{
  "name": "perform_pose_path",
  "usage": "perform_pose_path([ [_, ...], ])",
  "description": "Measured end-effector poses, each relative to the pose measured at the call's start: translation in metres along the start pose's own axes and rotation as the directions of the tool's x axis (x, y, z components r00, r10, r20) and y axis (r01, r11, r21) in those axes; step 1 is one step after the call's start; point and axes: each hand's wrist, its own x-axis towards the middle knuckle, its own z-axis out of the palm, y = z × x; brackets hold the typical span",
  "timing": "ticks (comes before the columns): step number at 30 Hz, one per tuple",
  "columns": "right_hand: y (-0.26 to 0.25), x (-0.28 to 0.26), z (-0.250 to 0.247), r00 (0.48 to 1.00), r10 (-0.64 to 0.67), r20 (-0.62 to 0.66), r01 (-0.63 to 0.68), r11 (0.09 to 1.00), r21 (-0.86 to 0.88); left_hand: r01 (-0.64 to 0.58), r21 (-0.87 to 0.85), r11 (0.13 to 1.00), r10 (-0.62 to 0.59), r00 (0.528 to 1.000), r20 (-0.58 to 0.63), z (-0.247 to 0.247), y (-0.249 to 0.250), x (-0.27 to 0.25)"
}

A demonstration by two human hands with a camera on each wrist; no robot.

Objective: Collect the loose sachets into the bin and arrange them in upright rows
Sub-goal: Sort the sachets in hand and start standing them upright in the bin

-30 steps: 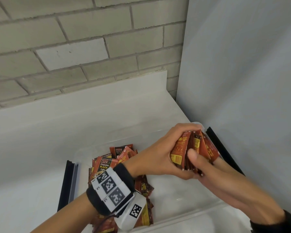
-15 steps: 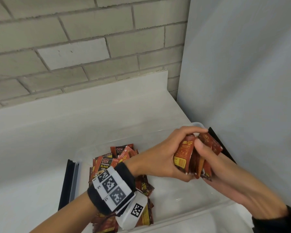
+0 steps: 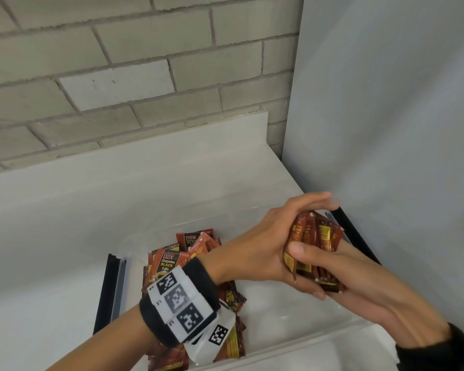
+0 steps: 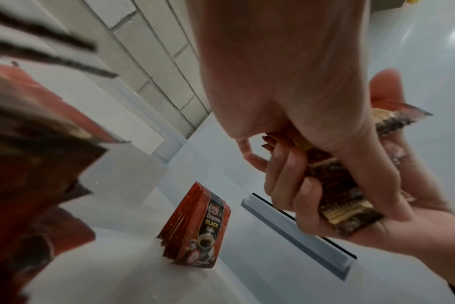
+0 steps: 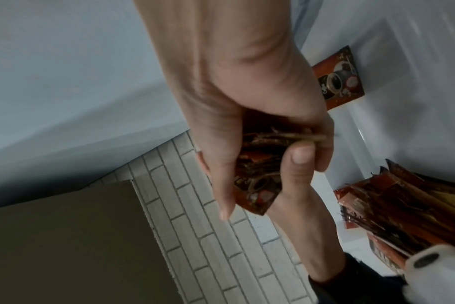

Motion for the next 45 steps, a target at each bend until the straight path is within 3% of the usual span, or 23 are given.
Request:
perform_pose_path([
  [3,-0.002,0.0,0.002,1.0,0.007,-0.019,-0.007,1.0,-0.008,0.015,0.088,0.996,-0.011,0.999,-0.042,0.0,0.004,0.0],
  [7,-0.006,0.0,0.007,0.996,-0.011,-0.093,0.011,1.0,-0.001,-0.131,0.071,0.989,0.14,0.98,-0.144,0.002,0.006,0.0],
  [11,-0.005,0.0,0.013,0.988,-0.02,-0.15,0.028,0.998,0.051,-0.094,0.04,0.995,0.097,0.991,-0.093,0.003,0.001,0.001],
  [15,-0.005,-0.001,0.012,0.986,-0.042,-0.159,0.033,0.998,-0.058,-0.048,0.031,0.998,0.049,0.998,-0.038,0.004,0.001,0.001],
  [21,-0.011,-0.003,0.001,0.996,-0.066,-0.053,0.058,0.988,-0.14,-0.072,0.072,0.995,0.072,0.997,0.001,0.0,0.006,0.002],
  [26,-0.012,-0.006,0.002,0.985,-0.095,-0.144,0.052,0.96,-0.274,-0.029,0.048,0.998,0.028,1.0,0.005,0.0,0.006,0.001],
  [30,-0.012,-0.006,0.002,0.986,-0.09,-0.141,0.04,0.944,-0.326,-0.045,0.063,0.997,0.045,0.999,0.004,-0.001,0.007,-0.001],
  [36,-0.008,-0.008,0.003,0.997,-0.027,-0.074,0.015,0.987,-0.159,-0.116,0.177,0.977,0.119,0.993,-0.009,0.002,0.005,0.003],
  [45,-0.005,-0.006,-0.011,0.999,-0.006,-0.046,0.006,1.0,-0.01,-0.027,0.275,0.961,-0.001,0.995,0.1,-0.004,0.008,0.003],
])
